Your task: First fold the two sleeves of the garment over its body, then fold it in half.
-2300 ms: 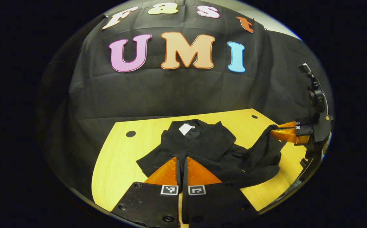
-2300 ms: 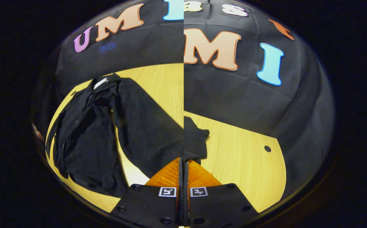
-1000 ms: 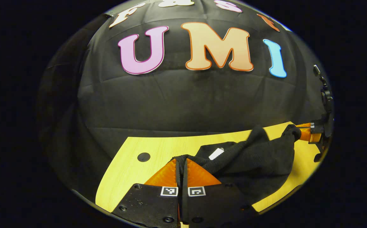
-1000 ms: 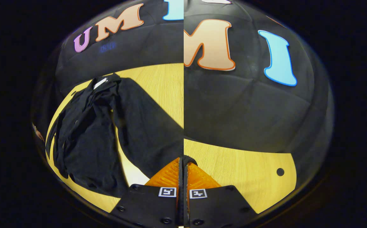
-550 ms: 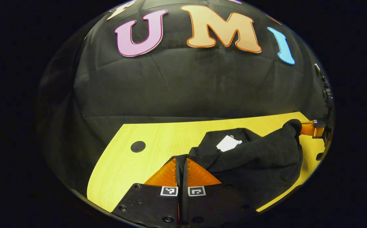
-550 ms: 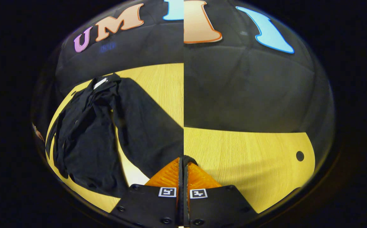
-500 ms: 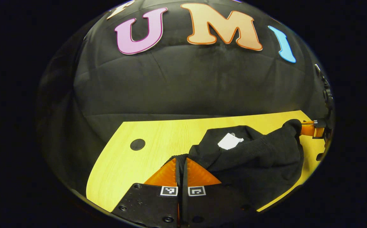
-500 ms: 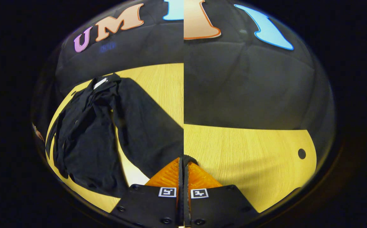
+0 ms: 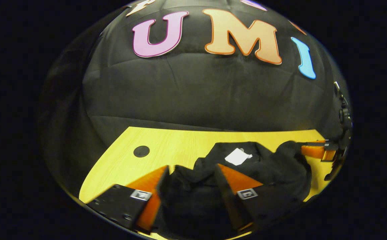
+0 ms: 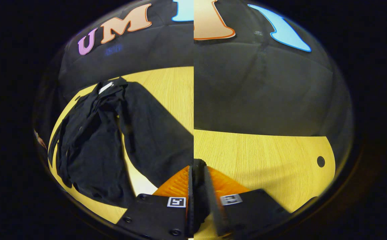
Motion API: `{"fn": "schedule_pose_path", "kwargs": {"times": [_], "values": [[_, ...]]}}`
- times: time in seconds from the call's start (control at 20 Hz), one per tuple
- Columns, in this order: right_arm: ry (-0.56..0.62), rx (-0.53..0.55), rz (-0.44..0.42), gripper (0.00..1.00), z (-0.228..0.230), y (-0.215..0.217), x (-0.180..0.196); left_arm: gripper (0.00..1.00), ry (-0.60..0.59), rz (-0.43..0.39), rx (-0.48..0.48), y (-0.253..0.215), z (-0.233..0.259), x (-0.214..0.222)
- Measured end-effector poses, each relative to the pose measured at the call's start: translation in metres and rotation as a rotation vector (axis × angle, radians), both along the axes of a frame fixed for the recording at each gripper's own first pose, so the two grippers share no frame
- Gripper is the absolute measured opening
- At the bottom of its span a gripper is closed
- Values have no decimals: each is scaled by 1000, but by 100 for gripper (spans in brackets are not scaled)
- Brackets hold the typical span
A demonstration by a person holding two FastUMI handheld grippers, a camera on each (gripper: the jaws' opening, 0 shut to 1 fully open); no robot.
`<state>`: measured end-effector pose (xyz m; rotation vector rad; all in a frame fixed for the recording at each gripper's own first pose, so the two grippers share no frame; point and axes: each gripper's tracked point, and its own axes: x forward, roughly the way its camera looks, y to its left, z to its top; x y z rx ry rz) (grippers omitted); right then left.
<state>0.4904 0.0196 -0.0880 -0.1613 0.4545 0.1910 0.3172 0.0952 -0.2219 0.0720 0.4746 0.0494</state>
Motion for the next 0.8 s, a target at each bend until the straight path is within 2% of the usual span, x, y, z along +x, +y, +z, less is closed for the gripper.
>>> {"fn": "schedule_pose_path", "kwargs": {"times": [0.05, 0.1, 0.2, 0.25, 0.4, 0.45, 0.6, 0.8], "values": [[-10, -3, 3, 2, 3, -1, -2, 89, -15, 13, 4, 2, 4, -1], [-24, -10, 4, 50, 9, -1, -4, 95, -28, 24, 12, 5, 9, -1], [-71, -25, 3, 51, 21, -1, -6, 96, -48, 38, 20, 6, 20, -5], [-93, -32, 2, 2, 29, -1, -10, 96, -60, 47, 31, 9, 26, -6], [-144, -38, -3, 2, 52, 1, -27, 96, -118, 45, 55, 6, 57, -14], [-160, -34, -8, 52, 59, 1, -34, 96, -137, 42, 59, 5, 68, -19], [-206, -11, -12, 53, 79, 1, -62, 95, -186, 28, 54, -1, 93, -35], [-262, -10, -56, 52, 98, -8, -114, 95, -190, 13, 89, -4, 110, -72]]}}
